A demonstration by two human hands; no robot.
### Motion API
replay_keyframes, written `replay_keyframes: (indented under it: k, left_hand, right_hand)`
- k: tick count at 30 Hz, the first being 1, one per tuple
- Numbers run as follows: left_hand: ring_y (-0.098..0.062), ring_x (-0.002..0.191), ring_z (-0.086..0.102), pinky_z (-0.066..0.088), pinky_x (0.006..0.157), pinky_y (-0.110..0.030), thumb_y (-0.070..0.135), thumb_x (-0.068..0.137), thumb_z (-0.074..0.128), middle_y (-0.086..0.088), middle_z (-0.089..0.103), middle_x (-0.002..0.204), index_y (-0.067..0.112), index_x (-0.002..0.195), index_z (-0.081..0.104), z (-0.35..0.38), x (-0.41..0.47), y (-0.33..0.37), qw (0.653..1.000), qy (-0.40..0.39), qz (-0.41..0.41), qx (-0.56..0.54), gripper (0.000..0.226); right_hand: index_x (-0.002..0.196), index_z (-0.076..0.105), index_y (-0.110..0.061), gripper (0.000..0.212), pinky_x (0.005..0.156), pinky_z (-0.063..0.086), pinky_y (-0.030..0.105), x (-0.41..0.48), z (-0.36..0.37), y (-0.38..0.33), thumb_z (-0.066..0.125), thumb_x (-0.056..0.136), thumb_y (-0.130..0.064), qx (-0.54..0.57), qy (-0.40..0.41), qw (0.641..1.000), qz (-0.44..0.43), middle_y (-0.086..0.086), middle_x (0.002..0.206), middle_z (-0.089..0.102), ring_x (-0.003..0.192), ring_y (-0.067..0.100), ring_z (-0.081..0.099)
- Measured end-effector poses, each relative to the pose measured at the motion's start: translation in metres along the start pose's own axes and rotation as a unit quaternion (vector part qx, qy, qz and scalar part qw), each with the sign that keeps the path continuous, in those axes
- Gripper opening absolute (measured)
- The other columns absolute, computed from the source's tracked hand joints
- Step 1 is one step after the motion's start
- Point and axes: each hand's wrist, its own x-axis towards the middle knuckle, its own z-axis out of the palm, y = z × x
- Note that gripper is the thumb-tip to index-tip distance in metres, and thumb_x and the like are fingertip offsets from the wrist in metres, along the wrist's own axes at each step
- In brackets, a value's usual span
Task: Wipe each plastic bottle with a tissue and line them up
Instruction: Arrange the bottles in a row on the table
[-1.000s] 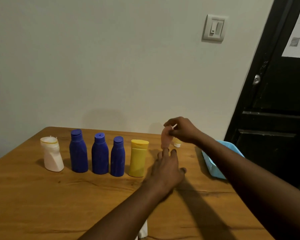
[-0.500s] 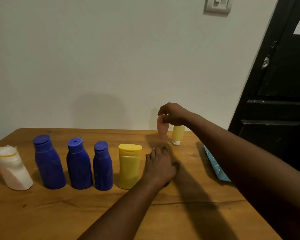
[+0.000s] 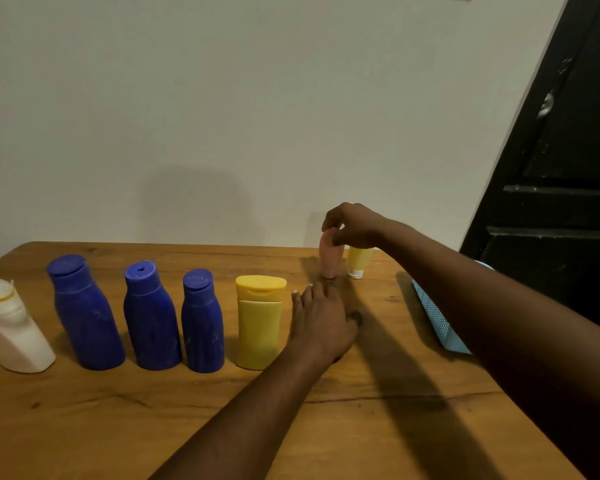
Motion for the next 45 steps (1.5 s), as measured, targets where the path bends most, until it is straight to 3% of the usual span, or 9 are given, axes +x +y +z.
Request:
replay_keyframes:
  k: [8,16,20,23,29,33,37,42,45]
  left_hand:
    - [-0.029,0.150,0.031,0.014,0.127,-0.050,0.058,0.102,0.046,-0.011,0.040,0.157,0.014,0.153,0.036,0.007,-0.001,-0.003,0.999,0.046,0.015,-0.008,0.069]
    - [-0.027,0.140,0.038,0.035,0.119,-0.045,0.050,0.103,0.049,-0.009,0.043,0.149,0.014,0.149,0.040,-0.005,-0.017,0.004,0.998,0.047,0.026,-0.038,0.059]
    - [-0.025,0.137,0.042,0.045,0.111,-0.044,0.044,0.103,0.053,-0.008,0.040,0.150,0.015,0.150,0.039,-0.019,-0.044,0.013,0.996,0.051,0.042,-0.062,0.057]
    - [-0.026,0.142,0.039,0.043,0.113,-0.044,0.043,0.103,0.052,-0.007,0.032,0.158,0.016,0.157,0.031,-0.039,-0.079,0.030,0.993,0.065,0.077,-0.068,0.063]
    - [-0.021,0.140,0.040,0.041,0.113,-0.039,0.043,0.103,0.054,-0.004,0.041,0.155,0.020,0.156,0.037,-0.075,-0.151,0.039,0.990,0.088,0.104,-0.043,0.060]
    - [-0.018,0.131,0.047,0.047,0.104,-0.035,0.041,0.102,0.055,-0.003,0.048,0.146,0.020,0.149,0.046,-0.090,-0.185,0.022,0.992,0.097,0.082,-0.012,0.052]
    - [-0.016,0.127,0.049,0.049,0.101,-0.037,0.042,0.101,0.053,0.000,0.051,0.143,0.023,0.146,0.050,-0.096,-0.205,0.002,0.992,0.109,0.061,0.023,0.048]
    - [-0.016,0.128,0.048,0.049,0.097,-0.034,0.036,0.101,0.053,0.000,0.050,0.143,0.022,0.147,0.049,-0.098,-0.213,-0.018,0.992,0.110,0.058,0.038,0.048]
    - [-0.014,0.128,0.048,0.048,0.096,-0.031,0.034,0.101,0.052,0.002,0.050,0.143,0.023,0.146,0.048,-0.096,-0.212,-0.024,0.991,0.115,0.063,0.037,0.046]
  right_hand:
    - [0.126,0.065,-0.013,0.035,0.080,0.048,0.027,-0.003,0.002,0.003,0.067,0.091,-0.015,0.021,0.001,1.000,0.011,0.004,0.126,0.065,0.112,0.022,0.060]
    - [0.122,0.066,-0.025,0.039,0.098,0.052,0.044,-0.031,-0.024,-0.005,0.074,0.084,-0.024,0.046,0.046,0.998,0.012,-0.003,0.129,0.064,0.118,0.019,0.058]
    - [0.121,0.068,-0.018,0.036,0.096,0.048,0.030,-0.064,-0.056,-0.020,0.073,0.086,-0.016,0.057,0.065,0.996,-0.021,0.001,0.128,0.065,0.118,0.017,0.058]
    - [0.118,0.070,-0.017,0.032,0.089,0.043,0.026,-0.097,-0.077,-0.036,0.070,0.087,-0.012,0.074,0.078,0.993,-0.038,0.000,0.124,0.067,0.115,0.016,0.058]
    - [0.112,0.072,-0.009,0.024,0.083,0.049,0.024,-0.159,-0.085,-0.085,0.066,0.088,-0.010,0.124,0.053,0.989,-0.066,-0.006,0.107,0.069,0.103,0.016,0.064]
    - [0.124,0.067,-0.016,0.038,0.088,0.050,0.028,-0.179,-0.069,-0.118,0.071,0.089,-0.031,0.120,0.013,0.991,-0.065,-0.003,0.123,0.067,0.108,0.016,0.062]
    - [0.135,0.056,-0.020,0.059,0.084,0.050,0.026,-0.187,-0.048,-0.145,0.073,0.086,-0.048,0.102,0.025,0.993,-0.060,0.000,0.135,0.059,0.114,0.019,0.059]
    - [0.134,0.057,-0.017,0.055,0.090,0.052,0.031,-0.193,-0.023,-0.165,0.073,0.087,-0.043,0.079,0.041,0.994,-0.066,0.002,0.133,0.061,0.112,0.018,0.060]
    - [0.130,0.059,-0.017,0.047,0.086,0.053,0.030,-0.192,-0.012,-0.169,0.072,0.090,-0.036,0.054,0.096,0.992,-0.060,0.002,0.126,0.063,0.103,0.016,0.061]
